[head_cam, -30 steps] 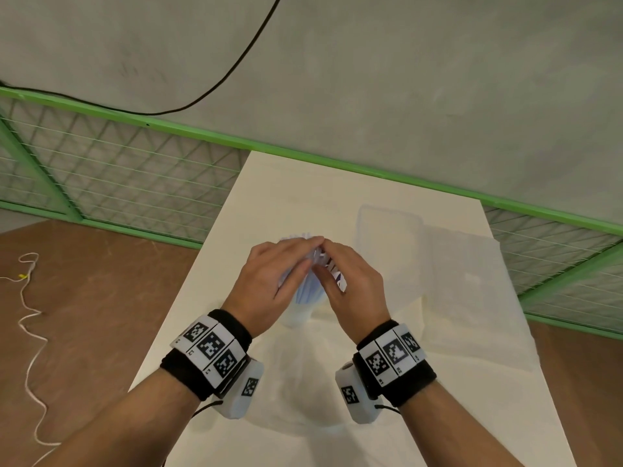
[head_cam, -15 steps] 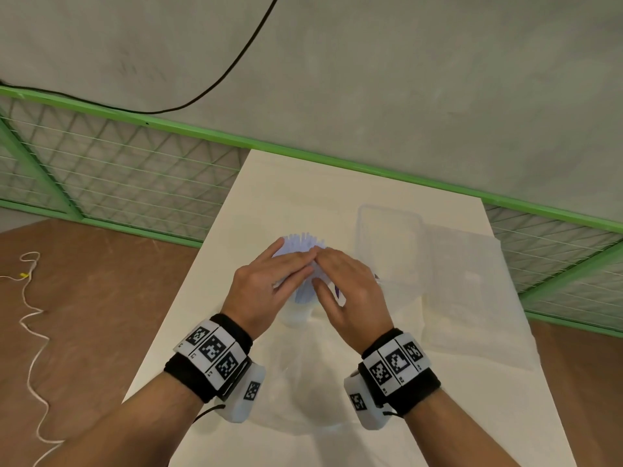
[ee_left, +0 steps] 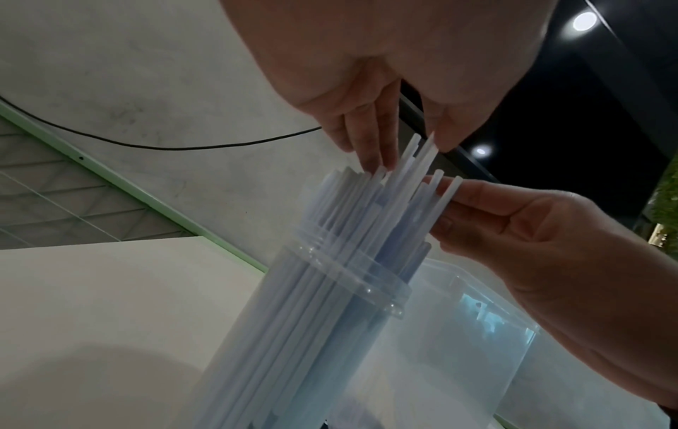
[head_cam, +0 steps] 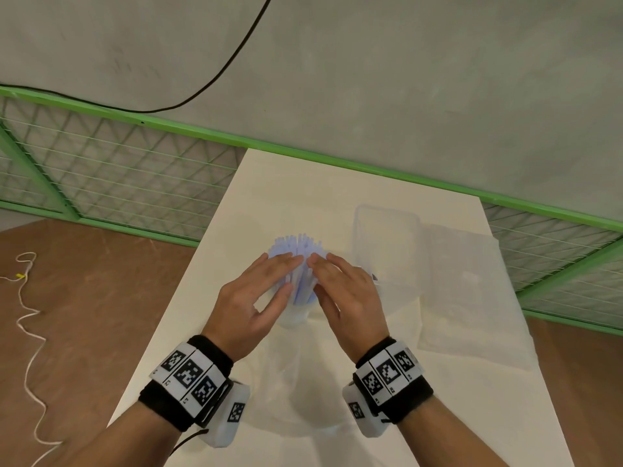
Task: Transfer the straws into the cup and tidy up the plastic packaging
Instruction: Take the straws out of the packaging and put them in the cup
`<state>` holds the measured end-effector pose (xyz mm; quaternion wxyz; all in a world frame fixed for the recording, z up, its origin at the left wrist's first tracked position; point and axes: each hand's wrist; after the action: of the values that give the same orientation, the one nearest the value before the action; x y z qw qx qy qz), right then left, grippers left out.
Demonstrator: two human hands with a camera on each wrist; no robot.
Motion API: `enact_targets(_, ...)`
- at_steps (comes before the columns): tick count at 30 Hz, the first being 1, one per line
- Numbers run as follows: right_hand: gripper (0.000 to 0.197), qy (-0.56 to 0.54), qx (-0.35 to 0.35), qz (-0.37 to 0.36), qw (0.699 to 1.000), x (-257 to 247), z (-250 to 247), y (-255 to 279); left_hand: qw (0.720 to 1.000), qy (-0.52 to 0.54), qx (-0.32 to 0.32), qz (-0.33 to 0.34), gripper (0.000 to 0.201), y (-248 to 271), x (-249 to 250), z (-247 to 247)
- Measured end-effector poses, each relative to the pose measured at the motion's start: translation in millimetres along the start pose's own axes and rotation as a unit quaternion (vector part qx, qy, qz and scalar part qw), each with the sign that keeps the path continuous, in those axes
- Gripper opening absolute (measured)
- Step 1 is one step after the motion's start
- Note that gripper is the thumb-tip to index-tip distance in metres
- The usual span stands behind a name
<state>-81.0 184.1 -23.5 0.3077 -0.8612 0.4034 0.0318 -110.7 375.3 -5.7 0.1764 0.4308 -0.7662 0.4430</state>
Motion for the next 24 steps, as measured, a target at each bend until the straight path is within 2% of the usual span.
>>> enact_targets(3, 0.027, -0.038, 0.033, 0.004, 0.999, -1.3, -3.7, 1.8, 1.0, -0.005, 0.024, -0.003, 0.032, 1.6, -2.1, -0.4)
enact_targets(7, 0.027, -0.05, 0.034, 0.015, 0.998, -1.4, -3.8, -0.8, 0.998, -0.029, 0.047, 0.014, 0.025, -0.1, -3.4, 1.3)
enact_targets(12, 0.024, -0.051, 0.074, 0.015, 0.996, 0.2, -8.0, -9.3, 0.996, -0.061, 0.056, 0.041, 0.019, -5.5, -4.1, 2.3)
enact_targets(16, 0.024, -0.039, 0.061, 0.008, 0.997, 1.1, -3.6, -7.5, 0.996, -0.068, 0.045, 0.046, 0.018, -7.5, -8.0, 6.3)
enact_targets(20, 0.019, -0.064, 0.079, 0.018, 0.995, 4.7, -5.5, -7.3, 0.995, -0.076, 0.023, 0.06, 0.012, -4.0, -14.0, 8.6)
enact_targets(24, 0.022, -0.073, 0.08, 0.06, 0.992, 1.2, -5.0, -3.4, 0.99, -0.12, 0.025, 0.063, 0.011, -0.7, -17.4, 7.9)
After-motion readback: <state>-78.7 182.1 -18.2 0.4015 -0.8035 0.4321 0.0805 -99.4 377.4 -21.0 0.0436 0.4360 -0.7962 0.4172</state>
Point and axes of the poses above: each hand's wrist, its own y-axis away from the middle knuckle, its own z-axis out of the palm, x = y × z, and after that the axes turned 10 degrees about -x, right-handed
